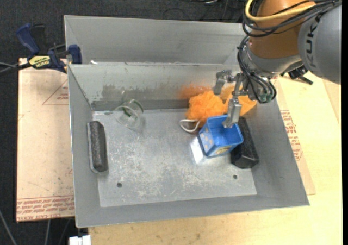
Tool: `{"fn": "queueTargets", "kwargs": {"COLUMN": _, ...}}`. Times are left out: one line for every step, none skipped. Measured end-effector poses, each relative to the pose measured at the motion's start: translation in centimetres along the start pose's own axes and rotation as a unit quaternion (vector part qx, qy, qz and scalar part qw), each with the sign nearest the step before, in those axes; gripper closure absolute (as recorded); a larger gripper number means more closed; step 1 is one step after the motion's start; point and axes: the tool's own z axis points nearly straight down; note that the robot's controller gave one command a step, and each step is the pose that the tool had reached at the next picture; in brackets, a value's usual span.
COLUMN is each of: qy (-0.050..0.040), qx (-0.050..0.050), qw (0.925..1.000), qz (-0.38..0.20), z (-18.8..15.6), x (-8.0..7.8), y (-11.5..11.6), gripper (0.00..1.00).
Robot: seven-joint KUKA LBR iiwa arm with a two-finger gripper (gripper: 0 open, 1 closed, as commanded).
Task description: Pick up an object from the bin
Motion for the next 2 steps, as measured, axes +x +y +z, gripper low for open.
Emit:
{"fn": "queueTargets", "kwargs": {"qy": -0.0037, "qx": 0.000, "qw": 1.0000, "qz": 0.000, "z": -0.5, "x": -0.1, "y": 0.0, "gripper": 0.00}}
{"fn": "queueTargets", "kwargs": {"qy": -0.0070, "qx": 0.001, "qw": 0.9999, "qz": -0.008, "z": 3.6, "x": 0.2, "y": 0.5, "gripper": 0.00}}
